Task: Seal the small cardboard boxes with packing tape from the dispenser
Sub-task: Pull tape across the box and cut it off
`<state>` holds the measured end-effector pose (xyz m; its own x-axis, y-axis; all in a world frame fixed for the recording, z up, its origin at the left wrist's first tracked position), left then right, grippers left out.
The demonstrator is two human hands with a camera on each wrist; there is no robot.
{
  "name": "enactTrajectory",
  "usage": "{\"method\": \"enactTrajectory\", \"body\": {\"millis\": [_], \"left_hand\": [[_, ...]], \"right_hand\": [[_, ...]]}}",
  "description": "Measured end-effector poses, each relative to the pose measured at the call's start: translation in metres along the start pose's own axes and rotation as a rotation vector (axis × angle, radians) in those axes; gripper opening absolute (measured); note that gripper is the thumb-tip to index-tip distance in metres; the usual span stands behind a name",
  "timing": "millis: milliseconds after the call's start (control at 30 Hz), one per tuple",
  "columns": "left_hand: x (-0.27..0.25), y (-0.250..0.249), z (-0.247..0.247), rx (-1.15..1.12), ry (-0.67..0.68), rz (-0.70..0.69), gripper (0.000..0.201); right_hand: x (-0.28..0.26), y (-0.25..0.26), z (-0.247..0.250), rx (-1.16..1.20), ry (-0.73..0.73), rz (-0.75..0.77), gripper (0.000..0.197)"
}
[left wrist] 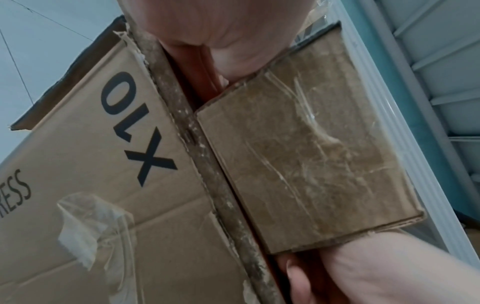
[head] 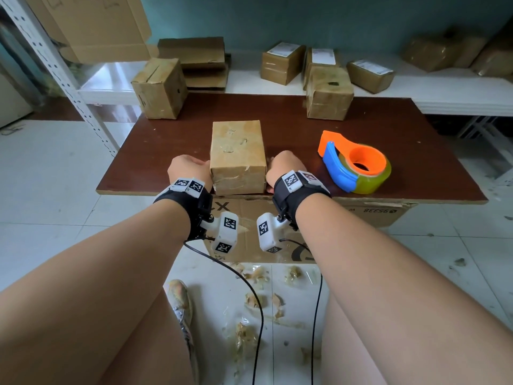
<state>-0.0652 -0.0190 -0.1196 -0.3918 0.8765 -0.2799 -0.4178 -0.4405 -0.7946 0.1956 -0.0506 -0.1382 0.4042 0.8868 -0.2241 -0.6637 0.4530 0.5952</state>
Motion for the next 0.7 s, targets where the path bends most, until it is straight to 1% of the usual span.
{"method": "enactTrajectory", "body": {"millis": [33,133,167,233,267,300,333,367,400,433,467,500,600,700], "left_hand": [[0.000,0.000,-0.001,-0.003,0.006,0.004,0.012],[0.002,0.005,-0.002,-0.054,0.011,0.063,0.019],[0.000,0.006,-0.002,-0.055,0.022,0.068,0.025],[-0.005,0.002,-0.005,-0.165,0.064,0.091,0.038],[-0.008,-0.002,-0.008,-0.238,0.100,0.103,0.037],[-0.012,0.002,-0.007,-0.228,0.089,0.162,0.027],[-0.016,-0.001,-0.008,-0.111,0.109,0.164,0.012],[-0.018,-0.005,-0.006,-0.039,0.081,0.123,0.016],[-0.022,-0.004,-0.005,-0.195,0.080,0.177,0.026],[-0.025,-0.009,-0.007,-0.374,0.131,0.189,0.029],[-0.026,-0.010,-0.002,-0.443,0.098,0.174,0.029],[-0.027,-0.009,0.002,-0.439,0.062,0.181,0.027],[-0.040,-0.015,0.002,-0.512,0.086,0.201,0.014],[-0.042,-0.016,-0.003,-0.608,0.145,0.193,0.017]], "right_hand": [[-0.003,0.002,0.003,-0.019,-0.008,0.026,0.034],[-0.009,0.000,0.007,-0.014,-0.025,0.071,0.007],[-0.009,-0.002,0.006,0.009,-0.035,0.070,0.006],[-0.010,-0.005,0.006,0.097,-0.058,0.046,0.014],[-0.011,-0.006,0.006,0.147,-0.069,0.028,0.018],[-0.012,-0.010,0.005,0.199,-0.076,0.001,0.022],[-0.015,-0.012,0.005,0.260,-0.079,-0.020,0.025],[-0.017,-0.013,0.007,0.327,-0.090,-0.031,0.027],[-0.021,-0.013,0.011,0.389,-0.119,-0.036,0.029],[-0.024,-0.015,0.017,0.454,-0.164,-0.050,0.032],[-0.028,-0.016,0.023,0.524,-0.211,-0.061,0.036],[-0.030,-0.017,0.027,0.595,-0.254,-0.071,0.038],[-0.040,-0.018,0.040,0.845,-0.399,-0.067,0.037],[-0.049,-0.019,0.054,0.968,-0.523,0.003,0.036]]}}
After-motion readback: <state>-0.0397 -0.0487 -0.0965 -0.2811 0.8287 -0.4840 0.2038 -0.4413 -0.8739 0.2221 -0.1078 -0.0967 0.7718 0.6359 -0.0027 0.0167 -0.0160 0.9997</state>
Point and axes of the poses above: each hand's wrist, its own x-axis towards the middle knuckle, its own z-axis out of the back of the hand, y = z × x, the point moved 10 cm from there along x, towards the middle knuckle, and after that the axes turned 9 degrees about z, right-handed, at the moved point
